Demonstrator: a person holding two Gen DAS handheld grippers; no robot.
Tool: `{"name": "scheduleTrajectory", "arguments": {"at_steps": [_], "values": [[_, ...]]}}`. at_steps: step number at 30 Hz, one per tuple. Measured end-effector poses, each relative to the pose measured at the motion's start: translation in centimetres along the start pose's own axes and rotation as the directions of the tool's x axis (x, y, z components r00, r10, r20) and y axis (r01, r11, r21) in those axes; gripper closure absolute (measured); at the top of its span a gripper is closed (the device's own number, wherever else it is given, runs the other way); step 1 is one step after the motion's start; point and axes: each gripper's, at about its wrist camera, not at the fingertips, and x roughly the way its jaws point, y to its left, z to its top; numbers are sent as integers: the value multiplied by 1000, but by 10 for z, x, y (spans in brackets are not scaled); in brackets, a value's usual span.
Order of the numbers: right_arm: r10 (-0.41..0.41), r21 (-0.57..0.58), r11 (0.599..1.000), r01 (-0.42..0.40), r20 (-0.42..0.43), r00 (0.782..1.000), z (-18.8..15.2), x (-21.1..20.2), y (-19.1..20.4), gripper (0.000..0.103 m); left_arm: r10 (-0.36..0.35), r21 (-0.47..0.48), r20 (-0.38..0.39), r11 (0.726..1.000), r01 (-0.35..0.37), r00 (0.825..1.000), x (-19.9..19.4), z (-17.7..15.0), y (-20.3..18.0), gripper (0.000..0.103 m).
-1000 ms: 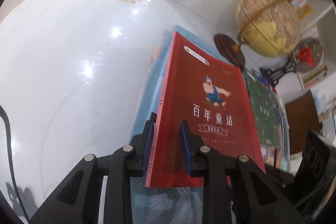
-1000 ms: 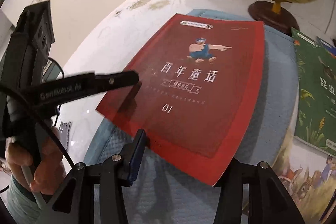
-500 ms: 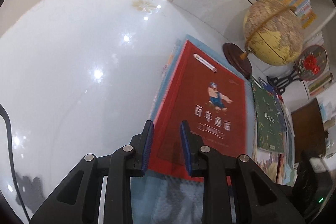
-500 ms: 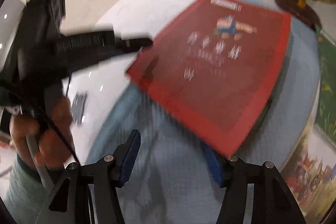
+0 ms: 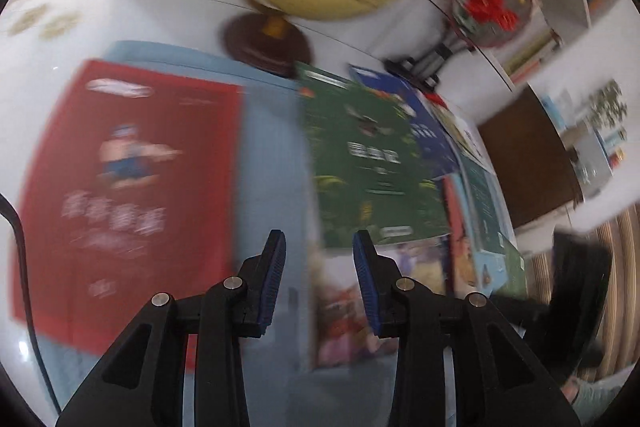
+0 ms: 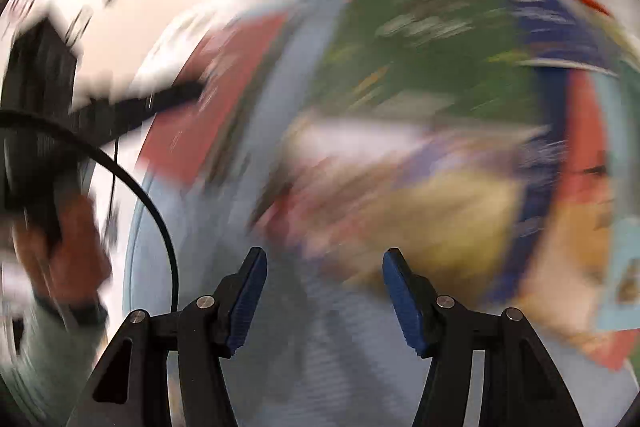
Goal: Organize books
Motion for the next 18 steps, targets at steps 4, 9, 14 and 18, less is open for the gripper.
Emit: {"name": "scheduleTrajectory", "arguments": {"at_steps": [4, 9, 14, 18], "values": [[-53, 117, 992, 41, 95, 994, 30, -19, -43, 22, -19, -28, -9, 999, 18, 1000, 29, 12, -14, 71], [-168, 114, 981, 158, 87, 982, 63, -9, -58, 26, -11, -64, -32, 998, 9, 999, 49, 17, -7, 71], [-245, 37, 969, 243, 76, 966, 77, 8, -54, 59, 13, -80, -51, 997, -17, 999, 63, 11, -4, 71], [-235, -39, 971, 237, 54, 970, 75, 27, -45, 61, 1, -109, -30, 994, -4, 1000, 63, 7, -3, 70]]}}
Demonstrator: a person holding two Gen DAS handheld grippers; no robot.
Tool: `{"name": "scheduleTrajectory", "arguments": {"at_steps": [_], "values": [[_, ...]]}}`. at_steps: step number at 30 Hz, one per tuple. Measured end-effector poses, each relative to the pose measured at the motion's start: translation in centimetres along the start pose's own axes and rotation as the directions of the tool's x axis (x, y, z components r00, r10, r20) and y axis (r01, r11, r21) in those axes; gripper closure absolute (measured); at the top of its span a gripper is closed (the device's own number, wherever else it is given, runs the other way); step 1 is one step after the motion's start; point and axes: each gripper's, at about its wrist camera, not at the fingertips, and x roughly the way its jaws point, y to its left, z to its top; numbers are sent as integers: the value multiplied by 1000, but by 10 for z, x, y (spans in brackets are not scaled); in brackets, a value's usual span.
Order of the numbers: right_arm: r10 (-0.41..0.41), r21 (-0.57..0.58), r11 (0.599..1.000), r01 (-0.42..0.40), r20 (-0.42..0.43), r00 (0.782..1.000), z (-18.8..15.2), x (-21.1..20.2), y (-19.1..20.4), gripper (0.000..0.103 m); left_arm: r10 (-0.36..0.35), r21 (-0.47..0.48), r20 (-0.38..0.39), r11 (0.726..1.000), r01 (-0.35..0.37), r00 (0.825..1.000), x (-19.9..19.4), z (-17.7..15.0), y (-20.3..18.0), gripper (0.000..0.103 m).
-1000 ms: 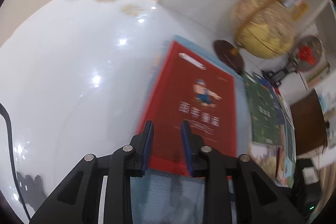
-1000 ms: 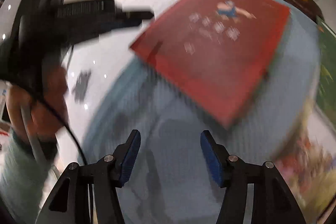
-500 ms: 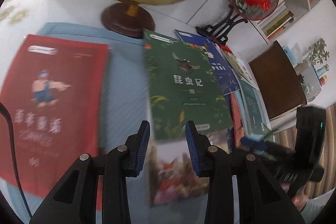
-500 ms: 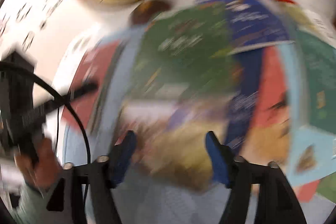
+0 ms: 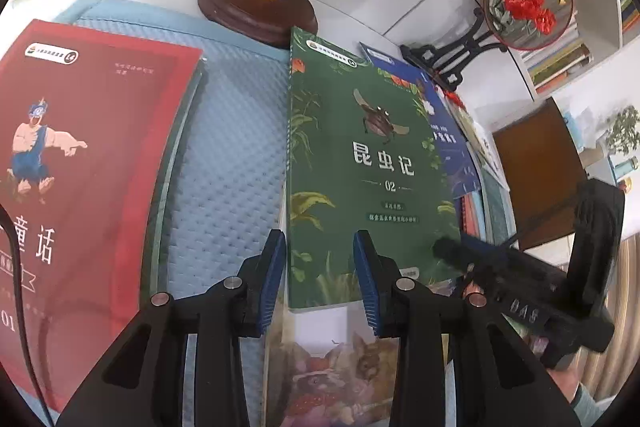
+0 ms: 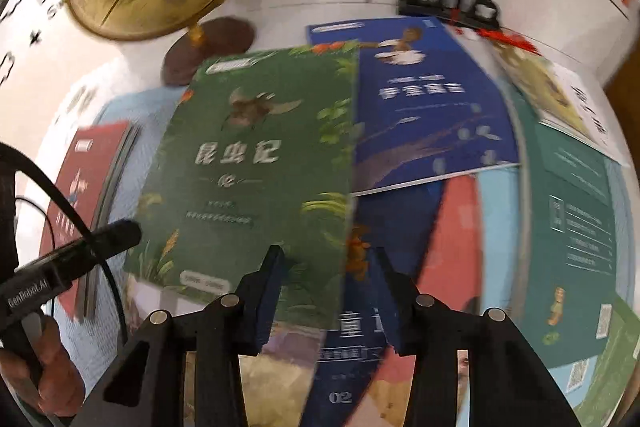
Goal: Organize books
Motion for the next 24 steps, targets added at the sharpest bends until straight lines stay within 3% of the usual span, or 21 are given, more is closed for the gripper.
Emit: {"name": "scheduleTrajectory", "arguments": {"at_steps": [3, 9, 24], "values": [[-27, -42, 999, 27, 11, 1000, -2, -1, 7, 61, 28, 31, 5, 999, -28, 1000, -3, -3, -6, 70], [21, -5, 1000, -21, -11, 1000, -13, -9, 0, 60, 14, 65, -28, 998, -12, 1000, -14, -21, -14, 70], [96, -93, 990, -104, -93, 991, -132, -55, 20, 59, 70, 67, -128, 996, -62, 989, -64, -158, -33, 70]]}}
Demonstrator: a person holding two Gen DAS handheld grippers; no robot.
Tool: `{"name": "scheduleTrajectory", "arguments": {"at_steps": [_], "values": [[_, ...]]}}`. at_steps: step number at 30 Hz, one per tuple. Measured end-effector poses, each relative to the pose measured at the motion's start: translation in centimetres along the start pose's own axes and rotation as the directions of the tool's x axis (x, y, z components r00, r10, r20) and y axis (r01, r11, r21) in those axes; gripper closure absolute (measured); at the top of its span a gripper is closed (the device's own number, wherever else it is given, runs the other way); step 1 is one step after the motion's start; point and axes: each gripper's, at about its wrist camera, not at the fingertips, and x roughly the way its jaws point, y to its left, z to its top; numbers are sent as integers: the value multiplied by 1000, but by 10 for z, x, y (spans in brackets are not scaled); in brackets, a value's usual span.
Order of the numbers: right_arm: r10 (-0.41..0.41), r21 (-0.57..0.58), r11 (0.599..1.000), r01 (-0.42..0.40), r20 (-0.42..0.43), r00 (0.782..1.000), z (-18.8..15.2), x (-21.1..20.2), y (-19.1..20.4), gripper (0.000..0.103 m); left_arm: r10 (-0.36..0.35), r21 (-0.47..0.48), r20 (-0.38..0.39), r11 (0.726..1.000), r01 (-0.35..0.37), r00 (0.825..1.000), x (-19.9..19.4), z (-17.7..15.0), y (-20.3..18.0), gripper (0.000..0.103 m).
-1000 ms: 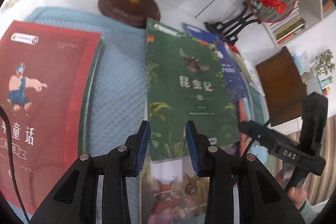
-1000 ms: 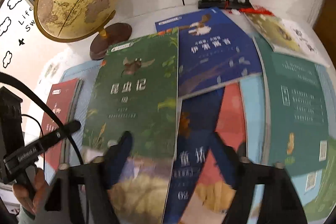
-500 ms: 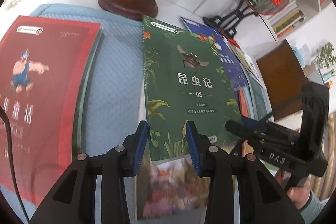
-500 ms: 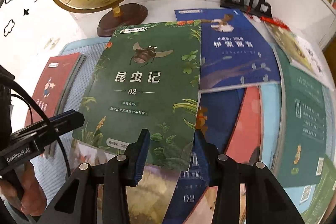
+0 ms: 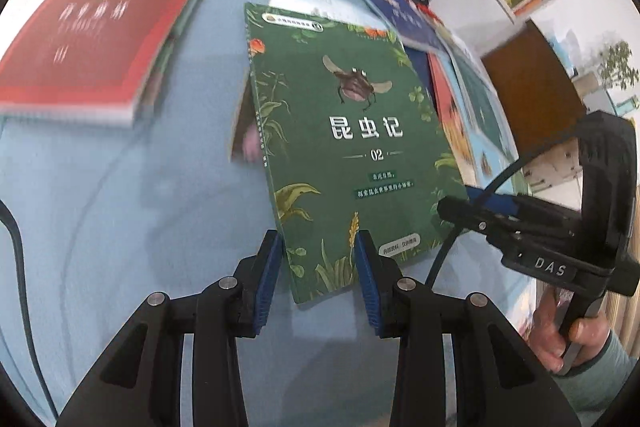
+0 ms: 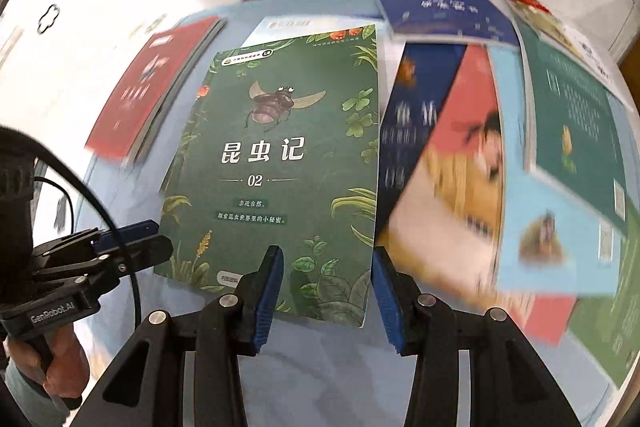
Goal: Organize books
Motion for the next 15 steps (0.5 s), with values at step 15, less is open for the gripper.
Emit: {"name": "scheduleTrajectory", "arguments": {"at_steps": [15], "values": [[38, -125, 991, -48, -84, 996, -129, -43, -62, 52, 0, -48, -80, 999, -4, 997, 20, -126, -107, 70]]}}
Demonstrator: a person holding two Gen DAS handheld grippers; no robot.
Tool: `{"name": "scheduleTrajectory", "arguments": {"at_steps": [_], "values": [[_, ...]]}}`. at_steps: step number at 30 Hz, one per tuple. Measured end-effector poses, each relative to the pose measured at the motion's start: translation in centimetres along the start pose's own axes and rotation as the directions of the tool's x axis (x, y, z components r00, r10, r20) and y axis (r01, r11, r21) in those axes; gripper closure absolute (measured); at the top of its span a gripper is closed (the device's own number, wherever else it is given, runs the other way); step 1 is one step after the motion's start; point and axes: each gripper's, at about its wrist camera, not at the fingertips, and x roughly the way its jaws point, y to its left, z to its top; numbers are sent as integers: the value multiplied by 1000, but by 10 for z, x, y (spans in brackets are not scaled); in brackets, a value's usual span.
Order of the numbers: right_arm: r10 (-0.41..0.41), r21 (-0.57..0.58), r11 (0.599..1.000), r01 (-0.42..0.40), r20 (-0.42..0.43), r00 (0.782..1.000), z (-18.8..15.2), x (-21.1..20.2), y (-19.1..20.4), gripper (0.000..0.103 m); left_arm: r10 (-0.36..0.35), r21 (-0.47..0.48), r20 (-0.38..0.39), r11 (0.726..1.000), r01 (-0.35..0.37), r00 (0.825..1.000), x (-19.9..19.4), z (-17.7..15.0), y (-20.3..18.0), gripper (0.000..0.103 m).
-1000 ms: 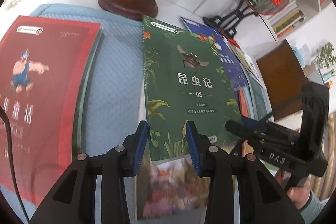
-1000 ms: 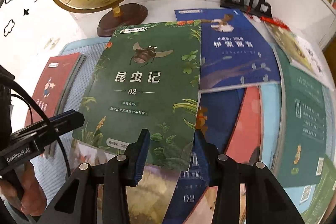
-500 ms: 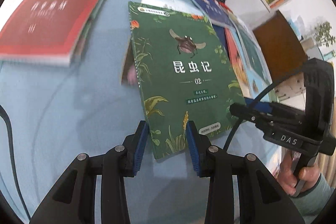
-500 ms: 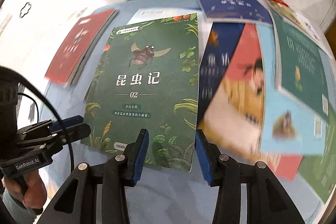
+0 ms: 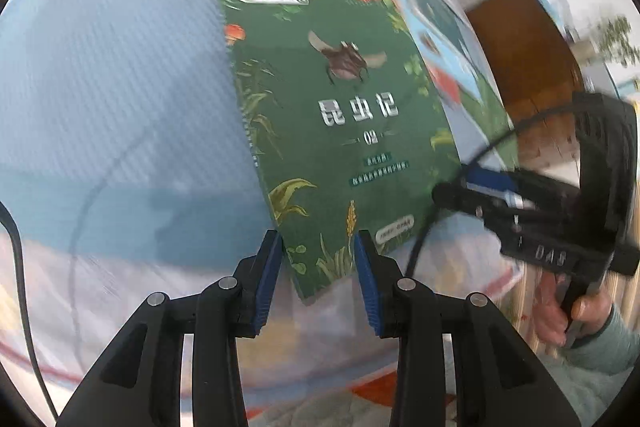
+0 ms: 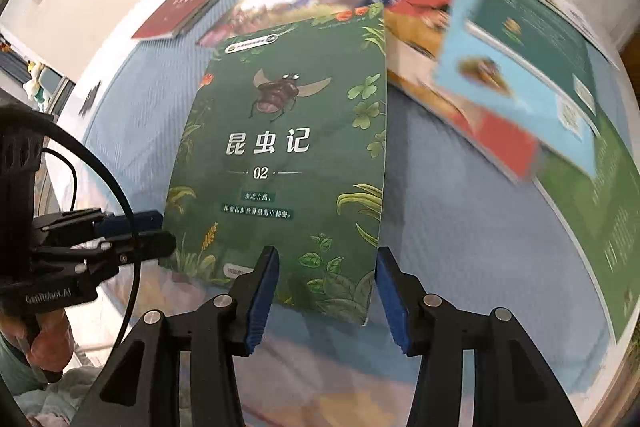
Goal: Organize books
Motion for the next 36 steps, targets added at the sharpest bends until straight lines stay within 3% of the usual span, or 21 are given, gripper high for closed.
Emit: {"name": "scheduleTrajectory", "arguments": {"at_steps": [6, 11, 17, 19, 22, 28, 30, 31, 34, 35, 36], "values": [[18, 17, 1000, -18, -29, 999, -47, -12, -43, 51, -24, 25, -39, 999, 25, 999, 24, -33, -46, 70], [129, 140, 982, -126, -11, 992, -53, -15, -78, 49, -2, -83, 43, 997, 6, 999, 14, -43, -38, 70], [76, 100, 992, -79, 36, 996, -47, -11, -65, 49, 44, -186, 73, 982, -30, 996, 22, -44, -33, 70], [42, 47, 998, -45, 54, 998, -50, -9, -55, 56, 93, -161, 80, 984, -79, 992, 24, -46, -42, 70], [15, -17, 1000, -14, 70, 997, -57, -7, -47, 58, 147, -142, 94, 981, -132, 985, 26, -50, -51, 67], [62, 1, 998, -62, 79, 995, -62, -4, -53, 57, 164, -125, 87, 980, -153, 983, 29, -46, -60, 65], [89, 31, 995, -92, 83, 993, -63, -5, -59, 57, 109, -137, 111, 986, -93, 988, 19, -47, -59, 65], [109, 48, 992, -113, 87, 990, -63, -5, -64, 57, 43, -135, 146, 991, -23, 988, 7, -49, -58, 65], [163, 71, 983, -169, 90, 983, -64, -6, -72, 56, -175, -114, 221, 972, 204, 959, -23, -49, -58, 65], [182, 79, 979, -189, 91, 979, -64, -6, -75, 56, -232, -103, 229, 960, 260, 946, -30, -47, -60, 65], [198, 89, 974, -207, 92, 976, -66, -8, -78, 55, -243, -94, 225, 958, 269, 944, -30, -44, -62, 65]]}}
